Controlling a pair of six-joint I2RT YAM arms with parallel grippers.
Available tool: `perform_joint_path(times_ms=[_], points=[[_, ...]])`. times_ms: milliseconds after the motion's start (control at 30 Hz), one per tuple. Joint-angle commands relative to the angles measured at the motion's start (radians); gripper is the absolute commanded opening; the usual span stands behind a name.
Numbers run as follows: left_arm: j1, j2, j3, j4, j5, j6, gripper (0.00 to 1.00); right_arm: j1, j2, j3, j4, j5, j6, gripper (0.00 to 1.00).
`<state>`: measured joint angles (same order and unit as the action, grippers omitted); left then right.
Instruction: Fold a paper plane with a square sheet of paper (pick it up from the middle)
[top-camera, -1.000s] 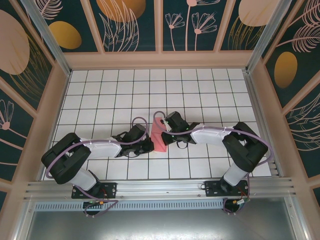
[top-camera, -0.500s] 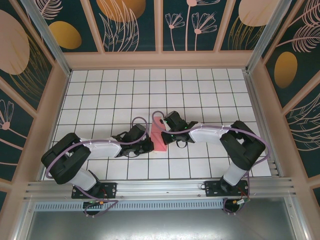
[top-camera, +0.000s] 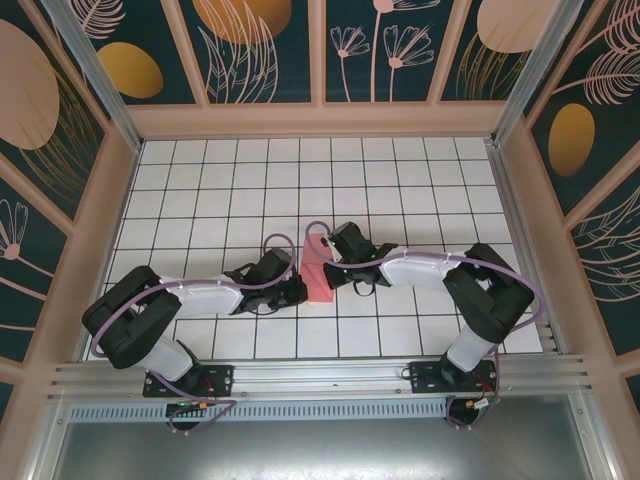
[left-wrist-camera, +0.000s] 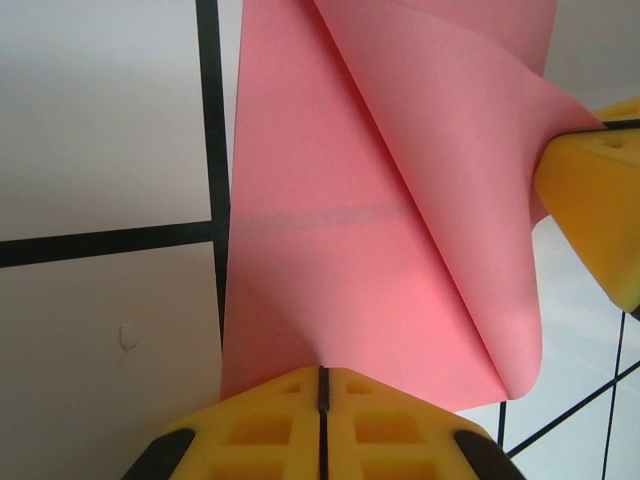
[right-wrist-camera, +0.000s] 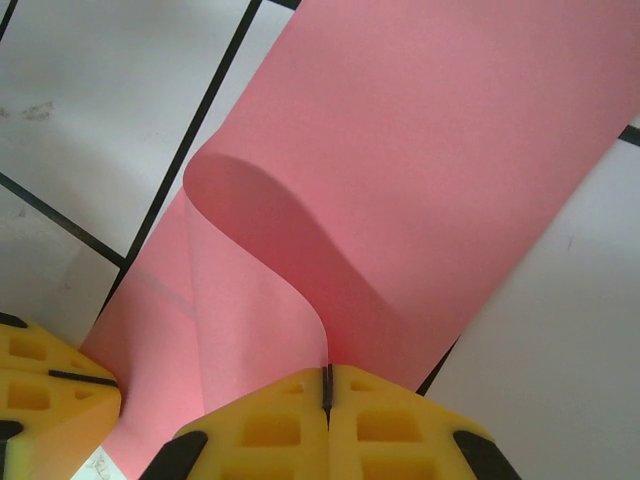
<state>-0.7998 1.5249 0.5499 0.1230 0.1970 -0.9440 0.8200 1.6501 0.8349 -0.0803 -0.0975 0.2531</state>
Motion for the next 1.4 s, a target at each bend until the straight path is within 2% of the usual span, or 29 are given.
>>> perform_joint_path(times_ms=[0, 1367], points=[[0.003, 0.007, -0.011, -0.086, -0.038, 0.023, 0.09, 0.002, -0.019, -0.003, -0.007, 0.019, 0.01, 0.04], [0.002, 0.007, -0.01, -0.086, -0.03, 0.028, 0.1, 0.005, 0.04, -0.007, 0.009, 0.021, 0.04, 0.04]])
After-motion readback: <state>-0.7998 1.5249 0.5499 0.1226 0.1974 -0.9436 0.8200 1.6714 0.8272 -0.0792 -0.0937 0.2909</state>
